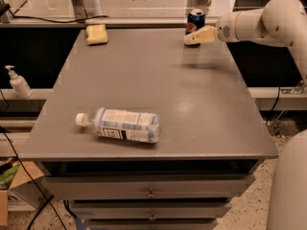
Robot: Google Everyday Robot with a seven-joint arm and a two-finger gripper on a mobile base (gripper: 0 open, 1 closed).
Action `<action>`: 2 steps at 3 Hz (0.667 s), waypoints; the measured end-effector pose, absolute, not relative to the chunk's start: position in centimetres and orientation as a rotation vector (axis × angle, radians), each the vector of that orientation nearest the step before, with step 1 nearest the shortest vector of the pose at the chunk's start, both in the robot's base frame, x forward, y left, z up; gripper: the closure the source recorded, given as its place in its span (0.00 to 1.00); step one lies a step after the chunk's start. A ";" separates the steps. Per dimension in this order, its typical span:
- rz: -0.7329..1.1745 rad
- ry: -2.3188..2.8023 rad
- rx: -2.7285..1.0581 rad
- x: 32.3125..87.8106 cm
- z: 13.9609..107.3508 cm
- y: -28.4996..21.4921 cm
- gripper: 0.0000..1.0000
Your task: Move pepsi can near sponge
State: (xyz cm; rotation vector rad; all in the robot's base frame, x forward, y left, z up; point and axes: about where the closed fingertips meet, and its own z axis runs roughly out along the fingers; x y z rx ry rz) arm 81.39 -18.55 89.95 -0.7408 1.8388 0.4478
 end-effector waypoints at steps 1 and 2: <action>0.430 1.814 -0.689 84.1 90.1 -17.8 0.00; 0.438 1.793 -0.639 86.4 89.9 -16.9 0.00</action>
Offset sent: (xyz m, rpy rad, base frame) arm 0.0801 0.0184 0.0033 0.1091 -0.0734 -0.1134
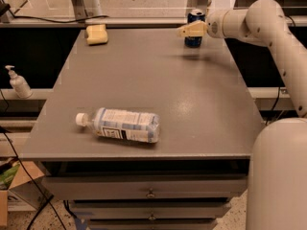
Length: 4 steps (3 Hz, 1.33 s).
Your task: Move pepsi can near sponge
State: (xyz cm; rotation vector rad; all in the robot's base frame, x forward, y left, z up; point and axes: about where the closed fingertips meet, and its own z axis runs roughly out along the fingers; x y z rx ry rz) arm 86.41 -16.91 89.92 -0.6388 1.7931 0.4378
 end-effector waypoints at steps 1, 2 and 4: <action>0.458 1.788 -0.632 87.7 89.6 -15.9 0.18; 0.448 1.801 -0.653 87.6 89.6 -15.8 0.41; 0.402 1.775 -0.798 83.8 92.9 -14.9 0.88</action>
Offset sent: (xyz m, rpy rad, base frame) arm 0.0089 0.0051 0.0018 -0.0349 0.0161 0.0172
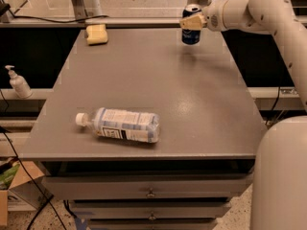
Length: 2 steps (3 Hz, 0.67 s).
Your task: Move pepsi can near sponge
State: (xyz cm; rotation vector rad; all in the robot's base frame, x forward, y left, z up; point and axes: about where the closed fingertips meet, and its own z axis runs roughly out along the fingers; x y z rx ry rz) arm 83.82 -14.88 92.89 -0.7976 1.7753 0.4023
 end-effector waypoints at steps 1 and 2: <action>0.401 1.770 -0.807 83.7 93.1 -14.5 1.00; 0.401 1.770 -0.807 83.7 93.1 -14.5 1.00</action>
Offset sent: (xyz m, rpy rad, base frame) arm -0.0011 0.0034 0.0027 -0.0043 -0.0057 0.0069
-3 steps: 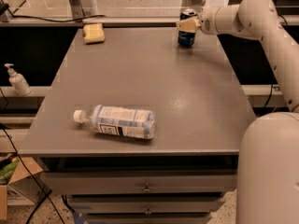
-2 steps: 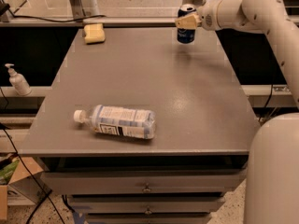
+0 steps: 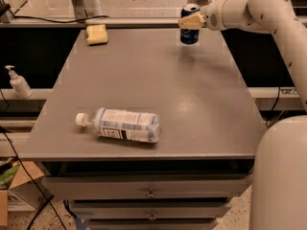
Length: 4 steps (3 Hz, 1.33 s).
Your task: Move pepsi can near sponge
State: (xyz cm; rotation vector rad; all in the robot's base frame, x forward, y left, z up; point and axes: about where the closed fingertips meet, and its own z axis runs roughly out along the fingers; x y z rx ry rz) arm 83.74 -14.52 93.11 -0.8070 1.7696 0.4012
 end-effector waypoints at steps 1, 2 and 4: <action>0.413 1.746 -0.869 83.5 93.5 -11.8 1.00; 0.435 1.687 -0.985 82.4 94.2 -6.6 1.00; 0.532 1.588 -1.108 81.5 93.4 4.1 1.00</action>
Offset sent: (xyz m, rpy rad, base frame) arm -0.0342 0.1428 0.0229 -0.0993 -0.1038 0.2852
